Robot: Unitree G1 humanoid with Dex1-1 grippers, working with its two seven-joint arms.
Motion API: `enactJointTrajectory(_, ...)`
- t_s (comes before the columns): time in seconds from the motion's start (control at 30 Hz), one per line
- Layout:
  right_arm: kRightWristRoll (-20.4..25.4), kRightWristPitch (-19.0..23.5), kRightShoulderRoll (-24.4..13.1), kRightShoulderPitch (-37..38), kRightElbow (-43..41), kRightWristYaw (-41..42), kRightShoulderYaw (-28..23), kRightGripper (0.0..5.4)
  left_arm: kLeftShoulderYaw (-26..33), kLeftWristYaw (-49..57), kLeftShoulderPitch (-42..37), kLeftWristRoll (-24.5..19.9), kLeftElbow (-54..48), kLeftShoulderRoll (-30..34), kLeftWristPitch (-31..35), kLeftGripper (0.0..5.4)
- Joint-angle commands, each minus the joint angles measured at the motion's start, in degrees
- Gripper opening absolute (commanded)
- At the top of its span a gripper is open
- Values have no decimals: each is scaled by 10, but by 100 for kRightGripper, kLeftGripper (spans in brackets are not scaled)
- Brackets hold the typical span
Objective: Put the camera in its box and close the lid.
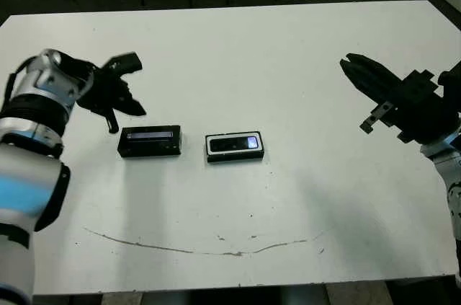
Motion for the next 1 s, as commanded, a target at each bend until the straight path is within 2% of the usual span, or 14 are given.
enactJointTrajectory(0.03,-2,6,-3,9,6,4,4,2,-6,-2,1,17,12,-2,-26,0)
enactJointTrajectory(0.27,3,11,-3,8,7,10,9,2,-14,-5,15,41,27,-8,-37,0)
enactJointTrajectory(0.53,10,16,-6,16,1,13,7,2,-42,-38,26,74,8,-2,21,0)
enactJointTrajectory(0.73,10,9,-5,16,12,23,8,2,-48,-116,66,64,-78,21,77,0)
enactJointTrajectory(0.87,8,17,-9,17,6,18,7,2,-49,-143,106,56,-174,41,102,0)
enactJointTrajectory(1.0,9,23,-10,17,2,18,8,2,-52,-152,115,57,-199,47,120,0)
